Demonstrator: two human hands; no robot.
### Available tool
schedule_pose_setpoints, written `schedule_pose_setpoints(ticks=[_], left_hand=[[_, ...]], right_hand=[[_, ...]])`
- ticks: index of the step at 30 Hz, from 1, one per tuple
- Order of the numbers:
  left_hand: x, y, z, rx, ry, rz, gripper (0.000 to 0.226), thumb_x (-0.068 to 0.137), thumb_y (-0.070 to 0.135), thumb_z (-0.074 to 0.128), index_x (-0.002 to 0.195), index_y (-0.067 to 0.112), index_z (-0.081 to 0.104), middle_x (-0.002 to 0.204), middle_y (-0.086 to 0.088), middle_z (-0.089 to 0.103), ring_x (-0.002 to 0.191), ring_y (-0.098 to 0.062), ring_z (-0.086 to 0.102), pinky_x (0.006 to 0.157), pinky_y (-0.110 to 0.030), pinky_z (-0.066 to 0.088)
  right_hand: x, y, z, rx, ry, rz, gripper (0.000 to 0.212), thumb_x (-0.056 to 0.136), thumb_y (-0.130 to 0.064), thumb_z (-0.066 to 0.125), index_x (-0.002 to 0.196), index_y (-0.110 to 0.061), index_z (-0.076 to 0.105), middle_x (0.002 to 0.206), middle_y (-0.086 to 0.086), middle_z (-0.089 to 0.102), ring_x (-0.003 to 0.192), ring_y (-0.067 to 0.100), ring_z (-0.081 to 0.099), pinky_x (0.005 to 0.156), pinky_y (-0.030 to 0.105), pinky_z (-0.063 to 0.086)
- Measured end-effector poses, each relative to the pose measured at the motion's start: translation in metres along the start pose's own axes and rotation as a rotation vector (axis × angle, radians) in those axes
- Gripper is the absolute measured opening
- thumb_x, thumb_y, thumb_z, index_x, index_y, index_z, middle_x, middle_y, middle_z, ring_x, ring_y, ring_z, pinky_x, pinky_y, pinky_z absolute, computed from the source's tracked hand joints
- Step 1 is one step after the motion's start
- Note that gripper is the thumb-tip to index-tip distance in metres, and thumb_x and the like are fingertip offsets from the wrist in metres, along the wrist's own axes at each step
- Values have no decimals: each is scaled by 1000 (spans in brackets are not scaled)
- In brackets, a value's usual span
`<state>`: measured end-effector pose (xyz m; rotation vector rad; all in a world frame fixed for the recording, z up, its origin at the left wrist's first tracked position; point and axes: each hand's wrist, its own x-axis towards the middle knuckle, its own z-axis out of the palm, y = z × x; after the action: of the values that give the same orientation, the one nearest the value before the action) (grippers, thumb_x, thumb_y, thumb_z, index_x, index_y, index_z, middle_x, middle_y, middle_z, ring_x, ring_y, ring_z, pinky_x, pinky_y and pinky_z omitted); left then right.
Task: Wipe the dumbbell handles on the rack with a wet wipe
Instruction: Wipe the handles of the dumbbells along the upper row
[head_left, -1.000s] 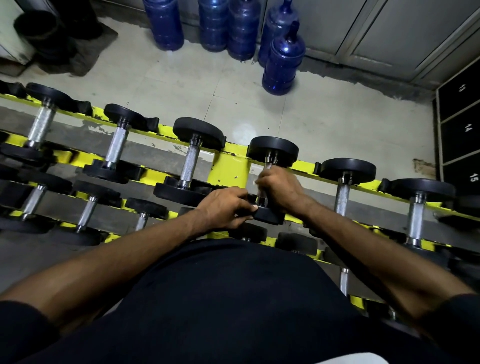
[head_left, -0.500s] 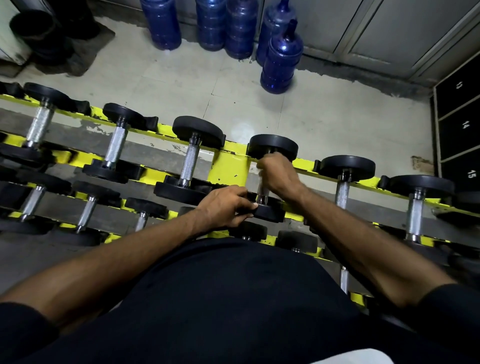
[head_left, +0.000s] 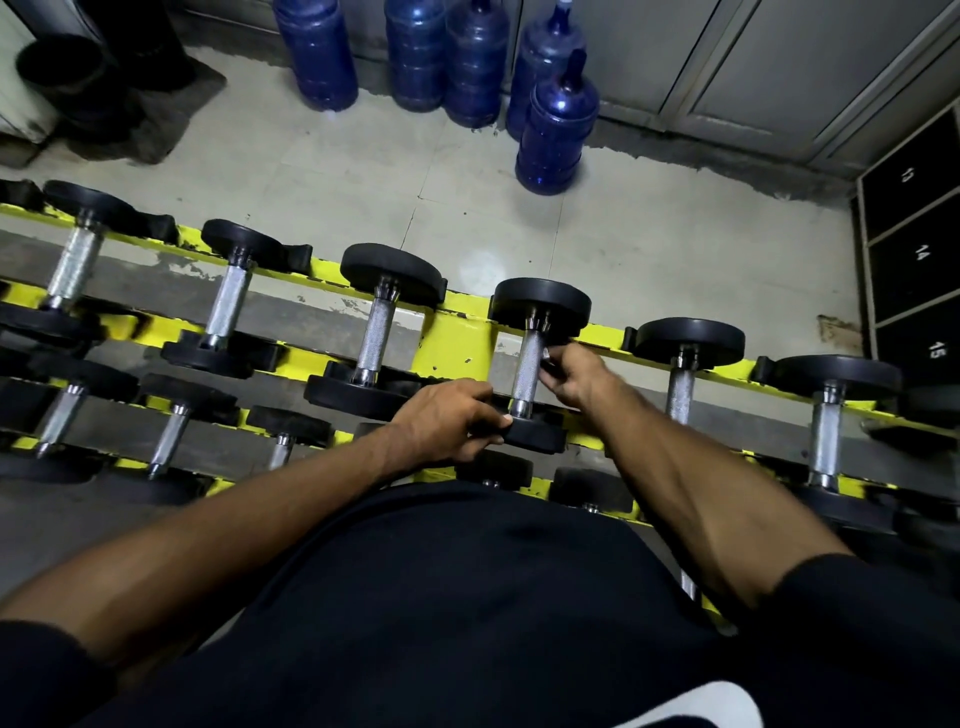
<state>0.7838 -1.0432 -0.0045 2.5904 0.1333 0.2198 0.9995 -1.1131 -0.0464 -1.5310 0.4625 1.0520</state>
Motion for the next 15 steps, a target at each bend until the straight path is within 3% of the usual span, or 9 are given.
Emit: schedule_pose_setpoints(ticks=[3,4,7,11,13,15], left_hand=[[1,0,-1,23,-9,6,18,84,35,77,98,25,77,78,2,57,69,-21,58,50,-31,49],[1,0,-1,27,-9,7,17,84,35,77,98,25,77,78,2,57,69,-21,58,50,-31,50],[0,-1,-1,25,-6,16,15,85,35,76,97,26,76,78,3,56,68,-21,57,48,-29,47],[1,-2,0,17,-2,17,15,85,34,77,97,26,76,78,3,55,68,-20,56,49,-28,45],[1,-4,1,13,-7,16,15,86,35,76,96,25,76,78,3,55,69,-19,55,51,-28,46],[0,-3,1,12,-8,18,15,86,35,76,95,23,76,78,3,55,69,-17,54,51,-28,46]], right_hand=[[-5,2,2,48,-107,136,26,101,2,33,96,2,58,92,18,62,94,27,62,92,42,51],[-7,1,2,48,-132,159,29,101,0,30,95,2,59,92,18,64,93,27,64,95,44,47],[-6,-6,6,38,-97,162,27,99,0,32,90,-6,57,86,10,65,76,23,66,88,48,46],[-4,-5,11,252,70,37,21,89,9,49,101,-3,61,87,10,64,78,22,64,67,40,55],[-11,2,12,313,141,-106,27,79,13,66,100,-2,67,86,12,70,78,24,67,65,35,58],[-18,7,15,223,229,-323,24,70,10,79,83,-7,69,80,9,72,74,22,67,70,34,59]])
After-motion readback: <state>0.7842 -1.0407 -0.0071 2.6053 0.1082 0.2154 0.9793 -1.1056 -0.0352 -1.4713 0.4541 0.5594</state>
